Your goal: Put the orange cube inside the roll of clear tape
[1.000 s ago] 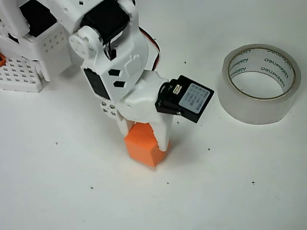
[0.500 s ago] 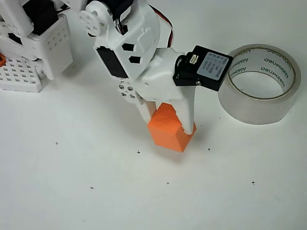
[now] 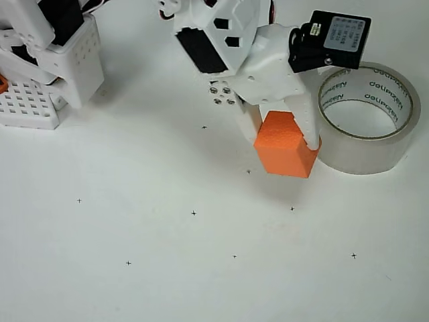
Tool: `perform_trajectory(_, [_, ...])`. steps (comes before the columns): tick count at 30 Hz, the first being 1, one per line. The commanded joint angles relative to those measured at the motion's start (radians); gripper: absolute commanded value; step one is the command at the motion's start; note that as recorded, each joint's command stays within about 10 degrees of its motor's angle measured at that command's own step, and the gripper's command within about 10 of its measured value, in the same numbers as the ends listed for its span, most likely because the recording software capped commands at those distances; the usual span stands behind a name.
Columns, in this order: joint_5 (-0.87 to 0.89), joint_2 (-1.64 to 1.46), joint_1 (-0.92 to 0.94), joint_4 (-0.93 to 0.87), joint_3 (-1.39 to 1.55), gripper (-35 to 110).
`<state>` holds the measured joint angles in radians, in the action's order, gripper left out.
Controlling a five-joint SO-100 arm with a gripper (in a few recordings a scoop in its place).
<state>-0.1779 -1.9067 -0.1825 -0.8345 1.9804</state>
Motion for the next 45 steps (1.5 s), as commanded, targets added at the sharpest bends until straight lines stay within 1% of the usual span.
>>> perform_trajectory(1, [0.003, -0.011, -0.034, -0.006, -0.100, 19])
perform_trajectory(6, [0.012, 0.003, -0.081, -0.012, -0.150, 19])
perform_trajectory(15, [0.020, 0.120, -0.164, -0.115, -0.337, 19])
perform_trajectory(25, [0.046, 0.170, -0.229, -0.117, -0.368, 19])
perform_trajectory(35, [0.052, 0.259, -0.279, -0.117, -0.466, 19])
perform_trajectory(45, [0.054, 0.299, -0.298, -0.117, -0.515, 19])
